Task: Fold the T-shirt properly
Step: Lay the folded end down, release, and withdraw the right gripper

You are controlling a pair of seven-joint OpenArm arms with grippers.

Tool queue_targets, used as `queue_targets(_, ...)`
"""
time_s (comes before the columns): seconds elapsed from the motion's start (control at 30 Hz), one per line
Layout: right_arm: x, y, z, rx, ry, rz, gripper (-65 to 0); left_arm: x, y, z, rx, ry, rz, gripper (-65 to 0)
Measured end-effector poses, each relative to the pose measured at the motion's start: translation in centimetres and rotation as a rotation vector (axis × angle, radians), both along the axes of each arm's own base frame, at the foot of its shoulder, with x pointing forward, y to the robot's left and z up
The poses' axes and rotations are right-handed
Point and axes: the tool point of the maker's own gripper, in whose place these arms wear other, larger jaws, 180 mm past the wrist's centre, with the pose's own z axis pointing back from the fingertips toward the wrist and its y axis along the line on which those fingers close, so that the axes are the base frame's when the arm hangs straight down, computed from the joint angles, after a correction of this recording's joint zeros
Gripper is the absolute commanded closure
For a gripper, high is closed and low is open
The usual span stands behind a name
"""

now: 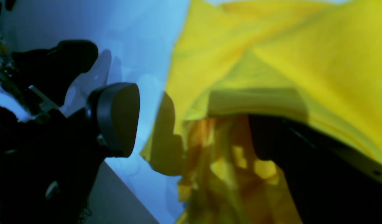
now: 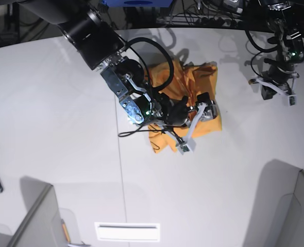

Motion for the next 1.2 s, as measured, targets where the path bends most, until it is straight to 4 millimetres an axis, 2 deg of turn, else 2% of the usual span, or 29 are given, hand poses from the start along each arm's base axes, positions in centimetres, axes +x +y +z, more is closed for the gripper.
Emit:
queue_targets(0.07, -0.5, 0.7, 0.0, -0.016, -0.02, 0.031, -50.0, 0.1, 0.5, 0.5, 0.01, -0.014, 0.01, 0.0)
queue_targets(0.2, -2.9, 2.9, 0.0, -0.021, -0.027, 0.128, -50.0, 0.0, 0.7, 0.9, 0.015, -0.021, 0.016, 0.0)
queue_targets(0.37, -4.0, 5.0, 1.2, -0.035, -0.119, 0.234, -50.0, 0.0, 0.7, 0.9, 0.015, -0.022, 0.017, 0.0)
queue_targets(0.43, -4.4, 5.5, 2.9, -0.003, -0.152, 0.248, -48.0, 0.0, 0.7, 0.9, 0.015, -0.022, 0.016, 0.0)
queue_targets(0.5, -4.4, 5.7, 5.5, 0.056, -0.192, 0.251, -43.7, 0.0, 0.7, 0.9, 0.015, -0.023, 0.017, 0.0)
queue_targets(0.57, -3.3, 4.5, 8.0, 0.094, -0.245, 0.232, -36.6, 0.1, 0.6, 0.9, 0.013, -0.023, 0.017, 0.0)
queue_targets(0.67, -0.5, 0.0, 8.8, 0.073, -0.266, 0.117, -20.7, 0.0, 1.0, 1.0, 0.016, -0.027, 0.027, 0.0)
queue_targets(0.77, 1.4, -4.7, 7.4, 0.042, -0.205, -0.019, 0.0, -0.4, 2.5, 1.7, 0.029, -0.043, 0.075, 0.0)
queue_targets(0.83, 2.1, -6.9, 6.2, 0.026, -0.154, -0.105, 0.0, -0.7, 3.6, 2.1, 0.043, -0.051, 0.102, 0.0)
queue_targets(0.9, 2.1, -8.0, 4.8, 0.007, -0.113, -0.145, 0.0, -0.8, 4.0, 2.8, 0.053, -0.07, 0.075, 0.0)
queue_targets(1.07, 1.9, -9.5, 0.0, -0.074, 0.011, -0.186, 0.0, -1.6, 5.9, 3.9, 0.078, -0.096, 0.105, 0.0)
queue_targets(1.2, 2.0, -10.0, -2.0, -0.099, 0.039, -0.215, 0.0, -2.3, 6.4, 3.9, 0.087, -0.09, 0.117, 0.0)
